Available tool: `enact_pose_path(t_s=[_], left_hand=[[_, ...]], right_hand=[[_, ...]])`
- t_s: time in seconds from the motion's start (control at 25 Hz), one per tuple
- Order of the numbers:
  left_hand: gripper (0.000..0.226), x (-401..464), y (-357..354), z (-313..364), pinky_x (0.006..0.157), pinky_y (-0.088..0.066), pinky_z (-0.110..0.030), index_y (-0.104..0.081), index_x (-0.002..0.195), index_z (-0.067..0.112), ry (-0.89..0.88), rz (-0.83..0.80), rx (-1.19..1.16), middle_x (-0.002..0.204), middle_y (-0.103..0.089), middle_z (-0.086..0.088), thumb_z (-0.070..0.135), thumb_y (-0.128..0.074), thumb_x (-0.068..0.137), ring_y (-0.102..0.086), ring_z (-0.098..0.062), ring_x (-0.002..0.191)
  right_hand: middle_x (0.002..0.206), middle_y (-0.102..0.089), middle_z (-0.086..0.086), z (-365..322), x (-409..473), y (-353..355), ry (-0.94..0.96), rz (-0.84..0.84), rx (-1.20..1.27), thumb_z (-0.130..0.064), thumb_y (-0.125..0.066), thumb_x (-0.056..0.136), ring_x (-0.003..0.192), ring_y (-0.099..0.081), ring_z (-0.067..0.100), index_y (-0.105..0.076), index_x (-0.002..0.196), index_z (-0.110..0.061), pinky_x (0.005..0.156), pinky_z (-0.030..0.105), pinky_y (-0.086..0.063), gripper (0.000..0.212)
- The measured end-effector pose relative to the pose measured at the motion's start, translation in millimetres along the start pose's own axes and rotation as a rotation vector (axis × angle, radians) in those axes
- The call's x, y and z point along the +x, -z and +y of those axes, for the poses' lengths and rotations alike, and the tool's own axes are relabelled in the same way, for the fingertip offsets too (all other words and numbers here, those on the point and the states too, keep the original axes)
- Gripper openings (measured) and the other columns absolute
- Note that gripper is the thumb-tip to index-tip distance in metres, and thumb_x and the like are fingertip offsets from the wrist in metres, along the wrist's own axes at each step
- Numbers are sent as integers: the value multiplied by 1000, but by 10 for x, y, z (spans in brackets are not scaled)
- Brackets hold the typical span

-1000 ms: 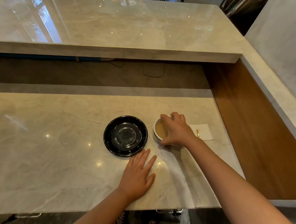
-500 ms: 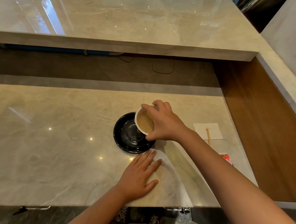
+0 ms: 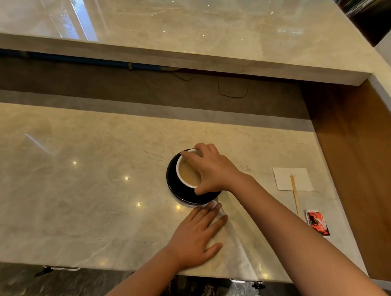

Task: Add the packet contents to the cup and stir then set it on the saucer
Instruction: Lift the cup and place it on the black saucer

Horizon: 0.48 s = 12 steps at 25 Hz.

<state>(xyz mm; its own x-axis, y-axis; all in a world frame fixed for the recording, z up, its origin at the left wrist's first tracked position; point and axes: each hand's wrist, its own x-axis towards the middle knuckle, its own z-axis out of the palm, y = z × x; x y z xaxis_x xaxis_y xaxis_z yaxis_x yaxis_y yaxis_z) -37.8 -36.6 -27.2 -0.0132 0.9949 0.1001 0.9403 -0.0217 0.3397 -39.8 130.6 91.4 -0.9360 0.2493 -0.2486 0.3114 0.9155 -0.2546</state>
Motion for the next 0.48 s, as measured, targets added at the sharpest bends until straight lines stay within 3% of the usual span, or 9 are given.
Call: enact_pose_path(t_s=[0.48], left_hand=[[63, -3, 2, -3, 110, -14, -39, -29, 146, 23, 9, -19, 14, 152, -23, -9, 50, -43, 91, -12, -22, 140]], right_hand=[[152, -13, 6, 86, 26, 99, 123, -140, -34, -26, -74, 63, 136, -11, 28, -15, 142, -34, 95, 47, -44, 99]])
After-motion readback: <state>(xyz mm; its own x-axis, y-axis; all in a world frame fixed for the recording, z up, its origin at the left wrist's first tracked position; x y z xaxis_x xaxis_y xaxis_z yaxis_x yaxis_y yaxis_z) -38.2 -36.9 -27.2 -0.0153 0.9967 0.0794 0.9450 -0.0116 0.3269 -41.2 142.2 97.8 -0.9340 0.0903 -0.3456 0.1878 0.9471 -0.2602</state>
